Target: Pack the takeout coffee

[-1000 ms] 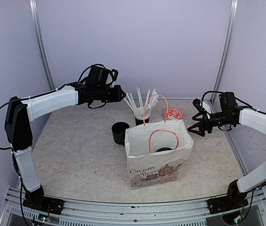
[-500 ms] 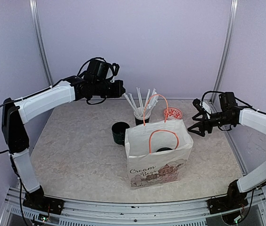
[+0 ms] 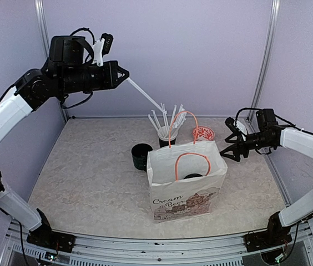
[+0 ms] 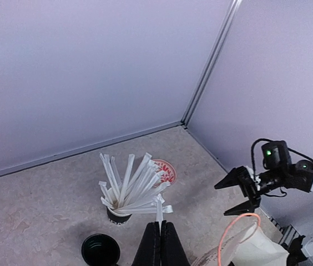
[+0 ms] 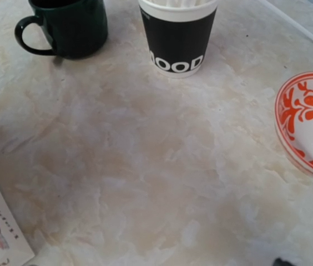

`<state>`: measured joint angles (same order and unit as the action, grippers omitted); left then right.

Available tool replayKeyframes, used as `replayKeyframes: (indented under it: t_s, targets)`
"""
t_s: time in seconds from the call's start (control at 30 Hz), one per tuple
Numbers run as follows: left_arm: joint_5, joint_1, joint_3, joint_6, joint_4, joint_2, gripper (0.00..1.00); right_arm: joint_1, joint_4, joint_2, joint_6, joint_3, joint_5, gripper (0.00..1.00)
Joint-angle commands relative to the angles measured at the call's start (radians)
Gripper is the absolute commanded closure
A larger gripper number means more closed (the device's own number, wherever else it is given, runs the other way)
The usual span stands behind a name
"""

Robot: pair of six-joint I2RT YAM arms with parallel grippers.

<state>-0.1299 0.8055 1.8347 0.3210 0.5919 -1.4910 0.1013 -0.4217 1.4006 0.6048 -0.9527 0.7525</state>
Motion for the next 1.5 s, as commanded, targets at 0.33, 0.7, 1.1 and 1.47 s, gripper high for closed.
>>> replayKeyframes:
  t_s: [0.33,0.7,1.1,1.47]
  targets:
    - [0.150,0.093,-0.045,0.013,0.107,0.323,1.00,0.012,-0.024,0.019,-0.004,-0.037,-0.010,0.11]
    - [0.349,0.200,-0.125,0.018,0.042,0.244,1.00,0.012,-0.021,-0.010,-0.004,-0.031,-0.013,0.11]
    - [0.329,0.282,-0.211,-0.008,-0.193,0.001,1.00,0.012,-0.018,-0.025,-0.002,-0.025,-0.010,0.11]
    - [0.332,0.299,-0.107,-0.068,-0.138,-0.168,0.65,0.012,-0.023,-0.021,0.003,-0.030,-0.015,0.11]
